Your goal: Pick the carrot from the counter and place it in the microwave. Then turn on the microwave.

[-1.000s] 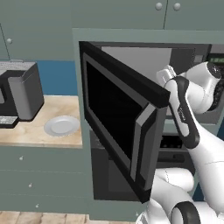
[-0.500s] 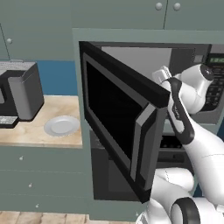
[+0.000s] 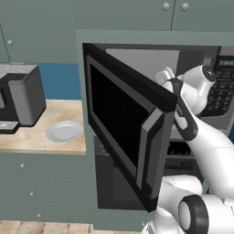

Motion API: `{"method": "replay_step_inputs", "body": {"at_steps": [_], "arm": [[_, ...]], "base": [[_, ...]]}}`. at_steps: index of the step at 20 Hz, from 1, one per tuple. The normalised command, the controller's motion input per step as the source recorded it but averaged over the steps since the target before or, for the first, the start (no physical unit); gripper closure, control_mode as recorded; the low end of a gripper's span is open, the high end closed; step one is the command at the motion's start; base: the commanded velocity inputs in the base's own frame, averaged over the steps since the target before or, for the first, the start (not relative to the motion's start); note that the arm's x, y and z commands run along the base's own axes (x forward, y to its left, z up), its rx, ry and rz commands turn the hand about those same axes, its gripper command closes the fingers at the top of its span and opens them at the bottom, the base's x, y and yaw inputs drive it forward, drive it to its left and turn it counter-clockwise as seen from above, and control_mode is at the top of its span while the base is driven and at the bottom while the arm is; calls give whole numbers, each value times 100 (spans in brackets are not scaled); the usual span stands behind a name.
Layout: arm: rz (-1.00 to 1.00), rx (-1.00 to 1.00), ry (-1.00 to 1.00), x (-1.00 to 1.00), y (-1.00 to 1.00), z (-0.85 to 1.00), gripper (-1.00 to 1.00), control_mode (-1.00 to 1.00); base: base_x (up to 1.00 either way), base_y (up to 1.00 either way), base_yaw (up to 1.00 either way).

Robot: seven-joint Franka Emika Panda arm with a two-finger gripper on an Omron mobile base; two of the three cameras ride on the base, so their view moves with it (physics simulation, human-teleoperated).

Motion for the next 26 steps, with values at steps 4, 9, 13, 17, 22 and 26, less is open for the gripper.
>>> {"method": "replay_step_inputs", "body": {"at_steps": [4,9,13,17,22,26], "arm": [[0,0,0,17,1,-5,100,-100],[0,0,0,14,0,-15,100,-100],[0,0,0,13,0,-19,100,-100],[0,0,0,17,0,-15,100,-100],[0,0,0,23,0,-8,100,-100],[0,0,0,25,0,-3,100,-100]], "base": [[0,0,0],[0,0,0],[0,0,0],[0,0,0],[0,0,0],[0,0,0]]}}
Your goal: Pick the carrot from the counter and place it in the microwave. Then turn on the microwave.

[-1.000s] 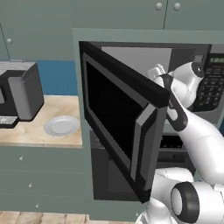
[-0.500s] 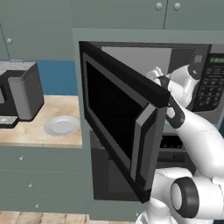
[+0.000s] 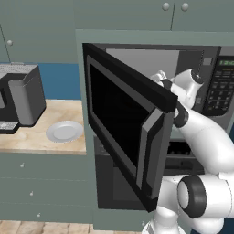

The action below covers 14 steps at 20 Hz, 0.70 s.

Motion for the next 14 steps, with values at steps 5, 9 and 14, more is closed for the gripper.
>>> {"method": "replay_step_inputs", "body": {"at_steps": [5,9,14], "arm": [[0,0,0,24,0,-4,100,-100],[0,0,0,21,0,-7,100,-100],[0,0,0,18,0,-11,100,-100]], "base": [[0,0,0],[0,0,0],[0,0,0]]}}
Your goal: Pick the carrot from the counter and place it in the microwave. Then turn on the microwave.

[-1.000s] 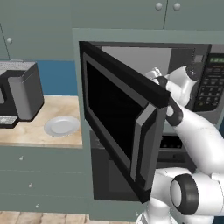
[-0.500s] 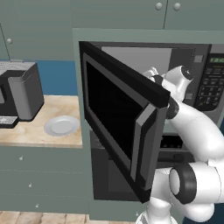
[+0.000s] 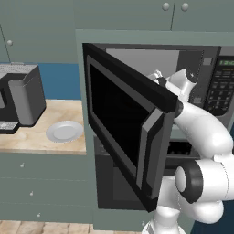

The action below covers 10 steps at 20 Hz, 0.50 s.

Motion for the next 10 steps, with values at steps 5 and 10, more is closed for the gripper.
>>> {"method": "replay_step_inputs", "body": {"at_steps": [5,10], "arm": [[0,0,0,18,0,-12,100,-100],[0,0,0,18,0,-12,100,-100]], "base": [[0,0,0],[0,0,0]]}}
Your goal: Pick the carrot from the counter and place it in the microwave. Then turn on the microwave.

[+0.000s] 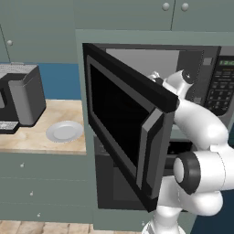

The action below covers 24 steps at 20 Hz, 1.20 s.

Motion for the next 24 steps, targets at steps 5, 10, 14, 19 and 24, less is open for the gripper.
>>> {"method": "replay_step_inputs", "body": {"at_steps": [5,10,14,19,24], "arm": [[0,0,0,15,0,-12,100,-100],[0,0,0,14,0,-6,100,-100],[0,0,0,14,0,-4,100,-100],[0,0,0,12,0,-6,100,-100],[0,0,0,9,0,-10,100,-100]], "base": [[0,0,0],[0,0,0],[0,0,0],[0,0,0],[0,0,0]]}}
